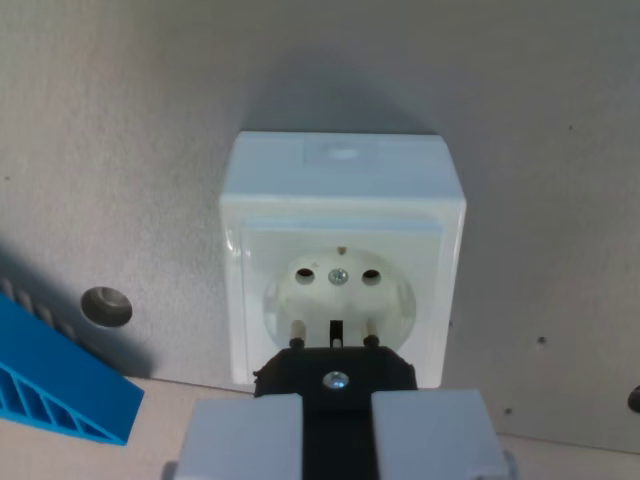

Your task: Move above the white socket

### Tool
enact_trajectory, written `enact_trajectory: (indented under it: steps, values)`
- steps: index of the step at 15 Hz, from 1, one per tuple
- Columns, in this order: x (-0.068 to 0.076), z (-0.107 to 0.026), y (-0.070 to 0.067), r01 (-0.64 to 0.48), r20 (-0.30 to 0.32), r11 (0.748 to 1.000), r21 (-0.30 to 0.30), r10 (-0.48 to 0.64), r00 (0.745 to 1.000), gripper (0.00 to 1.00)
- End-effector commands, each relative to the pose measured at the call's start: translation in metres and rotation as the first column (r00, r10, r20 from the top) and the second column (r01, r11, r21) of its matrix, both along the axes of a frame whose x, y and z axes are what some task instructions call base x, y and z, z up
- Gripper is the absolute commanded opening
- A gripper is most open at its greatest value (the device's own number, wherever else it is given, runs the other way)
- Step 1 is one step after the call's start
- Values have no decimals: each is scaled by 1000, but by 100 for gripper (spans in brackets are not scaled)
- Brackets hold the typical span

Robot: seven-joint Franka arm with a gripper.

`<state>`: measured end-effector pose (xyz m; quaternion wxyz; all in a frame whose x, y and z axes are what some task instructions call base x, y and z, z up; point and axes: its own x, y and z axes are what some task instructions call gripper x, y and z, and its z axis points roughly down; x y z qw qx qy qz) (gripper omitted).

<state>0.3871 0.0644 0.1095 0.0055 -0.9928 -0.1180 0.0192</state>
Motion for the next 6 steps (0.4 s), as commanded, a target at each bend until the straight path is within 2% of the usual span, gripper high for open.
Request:
enact_trajectory:
  steps: [1,6]
  values:
    - [-11,-1,3,23,138,1000,-7,-21,990,0]
    - [-12,0,3,23,137,1000,-7,-22,990,0]
